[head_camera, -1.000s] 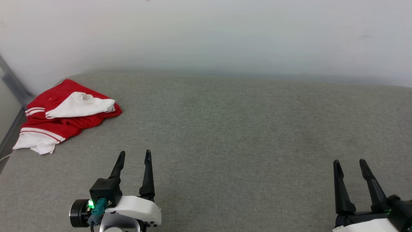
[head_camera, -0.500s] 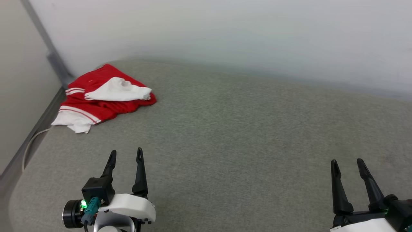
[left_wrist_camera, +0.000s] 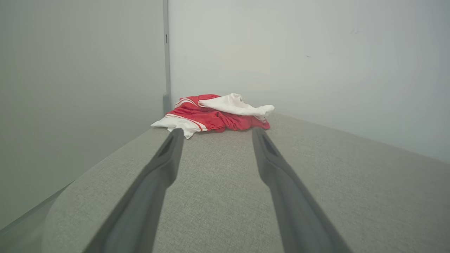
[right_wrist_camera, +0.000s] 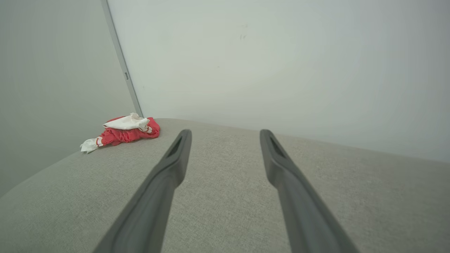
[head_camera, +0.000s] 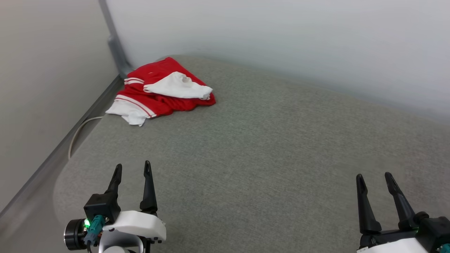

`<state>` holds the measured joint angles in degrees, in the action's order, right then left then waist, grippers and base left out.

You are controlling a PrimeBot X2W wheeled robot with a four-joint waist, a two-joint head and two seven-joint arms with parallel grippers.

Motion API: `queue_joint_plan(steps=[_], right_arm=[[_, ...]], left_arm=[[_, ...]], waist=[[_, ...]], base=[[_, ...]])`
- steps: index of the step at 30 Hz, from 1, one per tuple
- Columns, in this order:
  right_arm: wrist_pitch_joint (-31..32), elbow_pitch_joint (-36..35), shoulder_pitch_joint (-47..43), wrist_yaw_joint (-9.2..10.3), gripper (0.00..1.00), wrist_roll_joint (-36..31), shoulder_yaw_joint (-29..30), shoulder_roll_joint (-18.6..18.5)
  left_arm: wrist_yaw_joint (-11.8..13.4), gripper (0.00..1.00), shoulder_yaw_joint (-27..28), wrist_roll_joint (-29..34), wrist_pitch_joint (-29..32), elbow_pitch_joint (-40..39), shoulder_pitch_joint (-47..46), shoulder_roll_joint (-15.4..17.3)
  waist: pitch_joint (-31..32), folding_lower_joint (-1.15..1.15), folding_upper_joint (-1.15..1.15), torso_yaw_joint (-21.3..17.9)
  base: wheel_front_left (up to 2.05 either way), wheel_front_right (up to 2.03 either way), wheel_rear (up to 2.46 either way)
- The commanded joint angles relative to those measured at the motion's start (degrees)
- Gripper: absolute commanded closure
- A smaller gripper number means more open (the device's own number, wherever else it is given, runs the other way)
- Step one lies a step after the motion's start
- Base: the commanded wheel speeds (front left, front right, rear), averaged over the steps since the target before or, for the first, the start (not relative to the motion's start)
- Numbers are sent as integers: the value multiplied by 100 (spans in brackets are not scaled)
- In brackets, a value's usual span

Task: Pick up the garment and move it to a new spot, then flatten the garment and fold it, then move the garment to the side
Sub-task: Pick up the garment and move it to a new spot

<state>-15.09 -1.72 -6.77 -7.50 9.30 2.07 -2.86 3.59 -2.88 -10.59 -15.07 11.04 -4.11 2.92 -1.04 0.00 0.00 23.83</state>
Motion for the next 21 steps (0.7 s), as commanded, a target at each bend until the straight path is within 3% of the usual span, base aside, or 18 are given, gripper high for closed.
queue_joint_plan(steps=[1, 11, 21], right_arm=[[-13, -20, 35, 2, 0, -18, -16, -2], [-12, -9, 69, 2, 0, -56, -67, -3], [-12, -67, 150, 2, 0, -142, -111, -3]], left_arm=[[14, 0, 22, -17, -16, -8, -9, -6], [29, 0, 124, -81, -16, 15, 57, -6], [-126, 0, 302, -17, -16, 85, -309, -5]], waist=[[-6, 0, 0, 131], [-4, 0, 0, 389], [-185, 0, 0, 252]], base=[[0, 0, 0], [0, 0, 0], [0, 0, 0]])
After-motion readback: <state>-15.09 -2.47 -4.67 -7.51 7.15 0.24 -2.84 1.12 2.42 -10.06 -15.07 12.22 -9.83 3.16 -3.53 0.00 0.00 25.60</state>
